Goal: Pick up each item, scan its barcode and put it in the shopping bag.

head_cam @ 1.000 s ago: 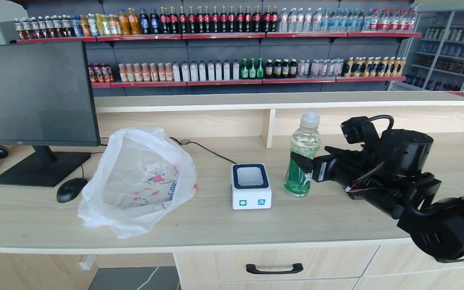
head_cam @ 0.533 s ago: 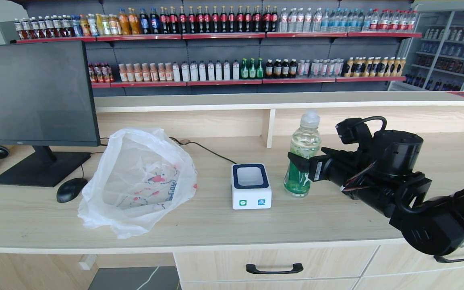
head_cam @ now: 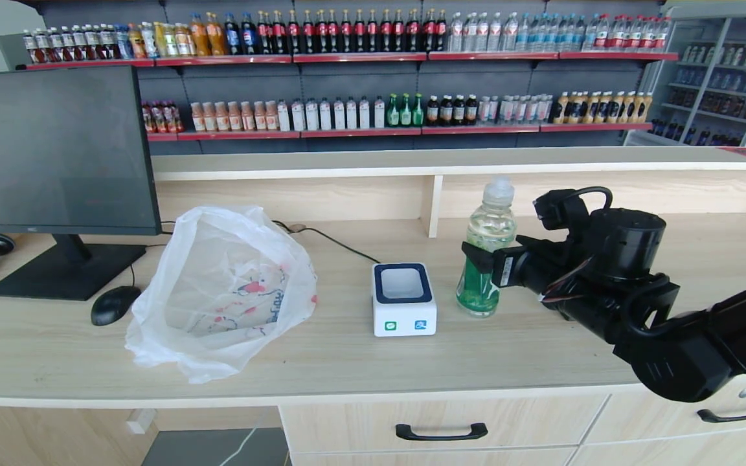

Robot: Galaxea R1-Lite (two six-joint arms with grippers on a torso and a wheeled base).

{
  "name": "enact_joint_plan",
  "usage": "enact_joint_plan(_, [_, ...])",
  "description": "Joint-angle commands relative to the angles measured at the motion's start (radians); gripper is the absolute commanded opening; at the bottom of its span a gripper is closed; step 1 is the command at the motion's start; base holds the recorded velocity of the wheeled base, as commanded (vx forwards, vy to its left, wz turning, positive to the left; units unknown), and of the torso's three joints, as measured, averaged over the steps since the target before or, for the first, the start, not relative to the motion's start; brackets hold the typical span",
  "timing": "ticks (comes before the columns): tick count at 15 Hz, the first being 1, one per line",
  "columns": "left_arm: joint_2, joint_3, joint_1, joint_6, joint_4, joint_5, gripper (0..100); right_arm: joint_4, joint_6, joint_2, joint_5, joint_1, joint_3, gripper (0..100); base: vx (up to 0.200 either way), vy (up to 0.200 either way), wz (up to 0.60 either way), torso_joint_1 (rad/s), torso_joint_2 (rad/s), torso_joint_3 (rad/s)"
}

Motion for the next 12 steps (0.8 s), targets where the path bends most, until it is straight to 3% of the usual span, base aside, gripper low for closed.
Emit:
enact_joint_plan(1, [0.000,0.000,0.001,0.000,0.000,0.000,100,0.000,0.001,0.015,0.000,0.000,-0.020,100,0.000,0.000,0.00,0.000,0.00,0.000])
enact_joint_plan(12, [0.000,0.000,0.000,0.000,0.000,0.000,100,-0.011,-0.001,0.063,-0.028,0.002,-0.067,100,0.000,0.000,0.00,0.000,0.00,0.000])
